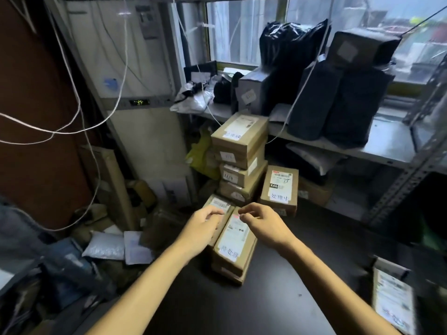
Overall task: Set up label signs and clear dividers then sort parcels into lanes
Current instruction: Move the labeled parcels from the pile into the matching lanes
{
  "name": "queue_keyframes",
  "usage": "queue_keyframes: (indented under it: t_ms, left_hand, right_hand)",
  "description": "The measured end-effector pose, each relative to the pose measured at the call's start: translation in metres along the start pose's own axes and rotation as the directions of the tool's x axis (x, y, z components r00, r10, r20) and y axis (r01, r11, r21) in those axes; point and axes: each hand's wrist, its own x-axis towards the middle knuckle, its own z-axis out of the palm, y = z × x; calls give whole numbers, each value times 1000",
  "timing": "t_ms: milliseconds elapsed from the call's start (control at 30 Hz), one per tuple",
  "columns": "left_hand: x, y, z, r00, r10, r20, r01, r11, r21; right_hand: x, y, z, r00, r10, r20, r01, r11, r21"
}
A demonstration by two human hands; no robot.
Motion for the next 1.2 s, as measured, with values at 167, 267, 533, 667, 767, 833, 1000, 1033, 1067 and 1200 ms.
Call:
queue_keyframes:
  t_ms: [167,267,533,667,767,833,1000,1033,1067,1200]
  left_hand:
    - [81,1,-13,999,48,21,-47,998,-35]
    - [136,9,-22,998,66,6,-65,996,-68]
    - [253,48,-54,934,210,-288,-265,950,-168]
    - [302,57,-49,978,149,-144,-169,975,-146]
    - [317,55,-32,991,130,-24,-132,970,-205]
    - [324,46,-26,984,165,-66,-177,956,-236]
    - [324,36,-25,996,90,2,-85,942,-325]
    - [321,38,-25,995,99,-5,-95,943,-319]
    - [318,41,-24,993,118,-11,-116,942,-315]
    - [303,54,-26,982,188,-16,-181,918,-352]
  right_hand:
    - [58,-4,-6,993,57,-100,-54,998,34]
    - [99,-11,-12,968,141,-209,-106,979,171]
    - [206,-33,-36,846,209,-491,-87,962,258]
    - [245,-37,-35,831,232,-505,-67,944,323]
    - [262,-28,-16,851,277,-445,-67,900,432]
    - [266,-21,-6,856,298,-422,-62,870,489]
    - [269,-12,-10,862,348,-367,-40,770,636]
    - [267,-13,-11,874,344,-343,-34,748,663]
    - [264,-14,-12,888,333,-318,-28,728,685]
    - [248,-19,-23,932,217,-289,47,721,691]
